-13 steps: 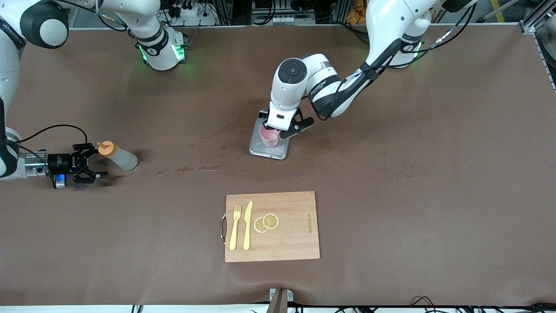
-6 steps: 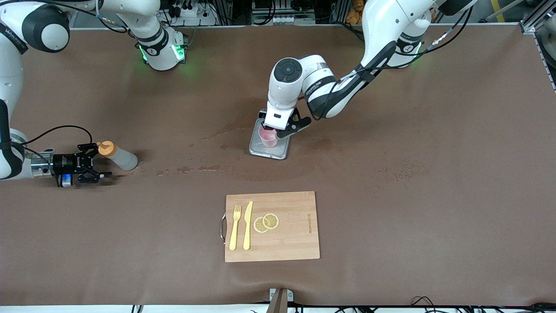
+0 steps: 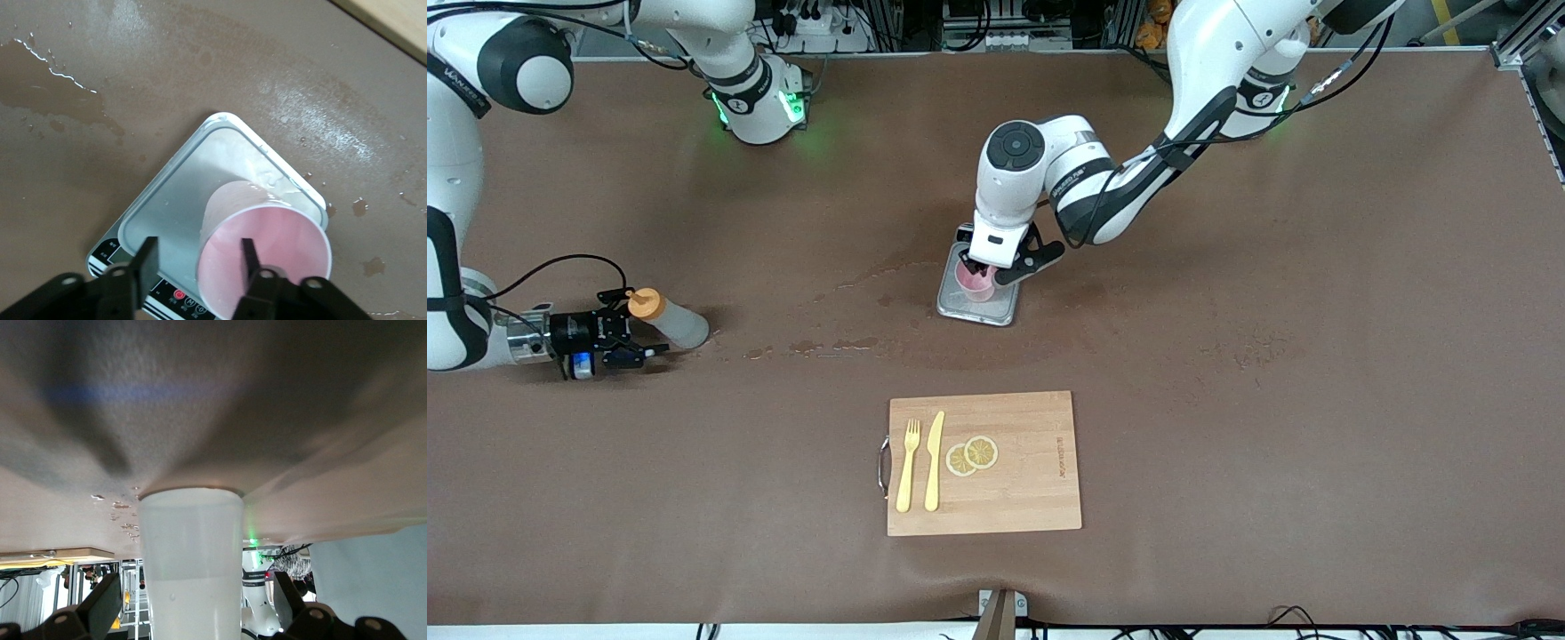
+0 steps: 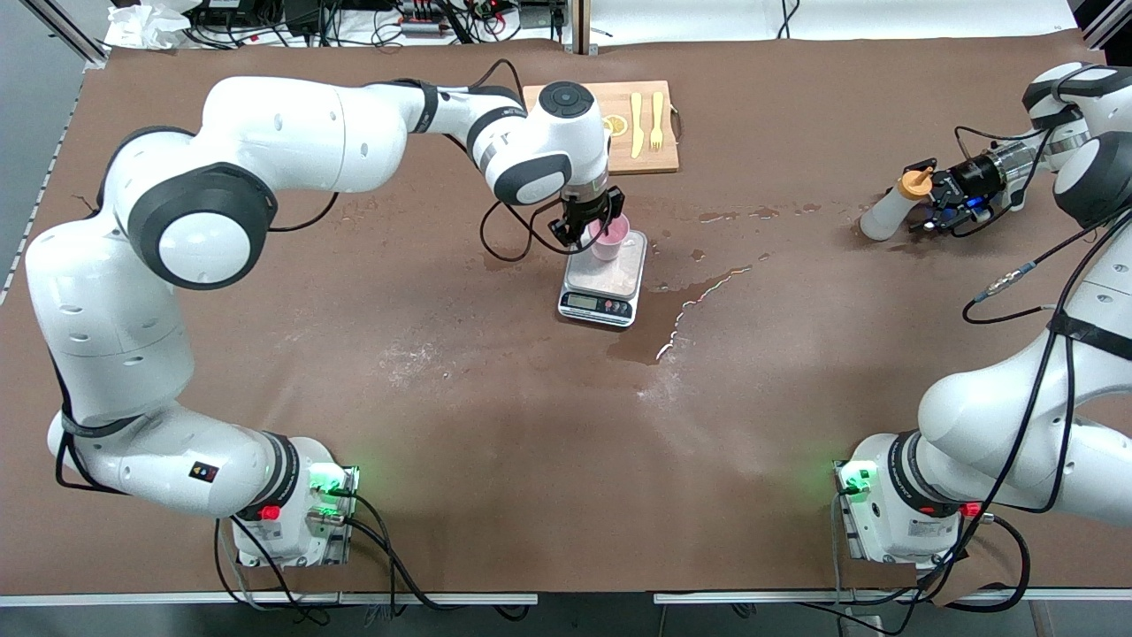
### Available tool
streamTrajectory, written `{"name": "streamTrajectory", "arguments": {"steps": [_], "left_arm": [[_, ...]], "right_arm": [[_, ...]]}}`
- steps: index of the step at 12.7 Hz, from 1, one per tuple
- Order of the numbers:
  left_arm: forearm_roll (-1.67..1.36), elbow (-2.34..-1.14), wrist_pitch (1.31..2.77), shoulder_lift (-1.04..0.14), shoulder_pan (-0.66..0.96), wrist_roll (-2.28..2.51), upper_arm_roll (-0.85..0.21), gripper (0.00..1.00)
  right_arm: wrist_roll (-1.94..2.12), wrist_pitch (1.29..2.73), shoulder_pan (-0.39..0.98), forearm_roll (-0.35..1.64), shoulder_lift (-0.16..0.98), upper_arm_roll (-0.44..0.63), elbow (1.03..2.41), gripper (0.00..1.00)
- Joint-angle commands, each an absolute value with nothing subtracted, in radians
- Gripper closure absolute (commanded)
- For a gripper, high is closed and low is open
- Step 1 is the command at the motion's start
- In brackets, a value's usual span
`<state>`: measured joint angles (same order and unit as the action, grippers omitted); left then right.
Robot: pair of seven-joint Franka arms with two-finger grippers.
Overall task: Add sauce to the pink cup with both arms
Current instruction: 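Release the cup with the left gripper while the right gripper inverts the bottle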
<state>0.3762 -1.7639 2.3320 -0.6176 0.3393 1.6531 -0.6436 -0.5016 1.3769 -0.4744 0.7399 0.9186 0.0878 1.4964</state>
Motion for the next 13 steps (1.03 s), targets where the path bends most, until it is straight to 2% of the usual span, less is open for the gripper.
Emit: {"name": "streamTrajectory", "arguments": {"steps": [1,6,9,11,13], "left_arm": [[0.410,-1.749,2.301,-0.572,0.327,1.683,-0.638,0.00],[0.396,-1.666,2.079,-0.447,0.240,1.600,-0.643,0.00],[0.374,-1.580,1.965,-0.434,0.143,1.447,-0.653,0.00],[0.339,-1.548,1.915,-0.431,0.066,1.288,-0.653,0.00],[0.337,-1.548,1.884,-0.413,-0.004,1.124,-0.653,0.00]], "right_arm": [[-0.505,1.356,-0.462,0.758,0.927,0.083,1.491,0.00],[-0.499,1.358,-0.453,0.758,0.946,0.083,1.499,0.02],[-0.491,1.358,-0.446,0.758,0.948,0.083,1.500,0.08],[-0.491,1.356,-0.449,0.758,0.948,0.083,1.497,0.30],[-0.489,1.350,-0.459,0.758,0.946,0.083,1.490,0.58]]}}
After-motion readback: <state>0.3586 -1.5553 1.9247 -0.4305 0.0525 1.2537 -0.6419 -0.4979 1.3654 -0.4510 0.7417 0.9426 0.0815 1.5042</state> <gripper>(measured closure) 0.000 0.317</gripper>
